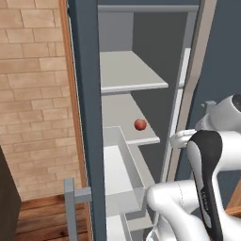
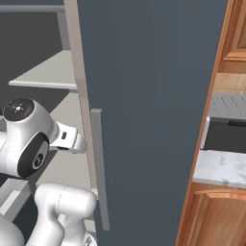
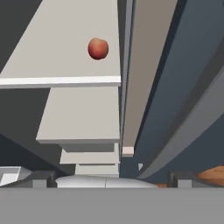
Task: Take the broccoli, fish, and peach from the freezer and place them in the bowl on the counter.
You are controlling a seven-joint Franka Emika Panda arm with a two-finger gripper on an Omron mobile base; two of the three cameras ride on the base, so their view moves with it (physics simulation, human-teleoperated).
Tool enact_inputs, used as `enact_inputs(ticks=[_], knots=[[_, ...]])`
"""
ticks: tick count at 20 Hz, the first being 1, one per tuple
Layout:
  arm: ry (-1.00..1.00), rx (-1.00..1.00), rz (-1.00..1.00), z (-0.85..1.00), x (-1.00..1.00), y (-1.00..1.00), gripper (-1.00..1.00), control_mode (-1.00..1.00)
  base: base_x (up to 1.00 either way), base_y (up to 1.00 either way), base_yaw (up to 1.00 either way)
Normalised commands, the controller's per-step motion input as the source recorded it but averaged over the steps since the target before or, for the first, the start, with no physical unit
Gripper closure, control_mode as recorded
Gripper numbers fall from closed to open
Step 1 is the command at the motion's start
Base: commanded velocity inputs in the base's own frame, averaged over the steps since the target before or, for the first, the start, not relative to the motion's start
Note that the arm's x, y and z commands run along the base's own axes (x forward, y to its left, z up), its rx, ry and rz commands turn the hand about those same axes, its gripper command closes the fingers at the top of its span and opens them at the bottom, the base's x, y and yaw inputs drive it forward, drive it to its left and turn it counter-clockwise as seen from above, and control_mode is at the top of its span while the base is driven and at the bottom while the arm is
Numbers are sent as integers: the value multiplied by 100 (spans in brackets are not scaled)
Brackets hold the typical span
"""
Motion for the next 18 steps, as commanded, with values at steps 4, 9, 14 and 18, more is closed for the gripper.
enact_inputs(ticks=[4,9,14,18], knots=[[0,0,0,0,0,0,-100,100,33,21,0],[0,0,0,0,0,0,-100,100,17,48,0],[0,0,0,0,0,0,-100,100,19,52,0],[0,0,0,0,0,0,-100,100,8,24,0]])
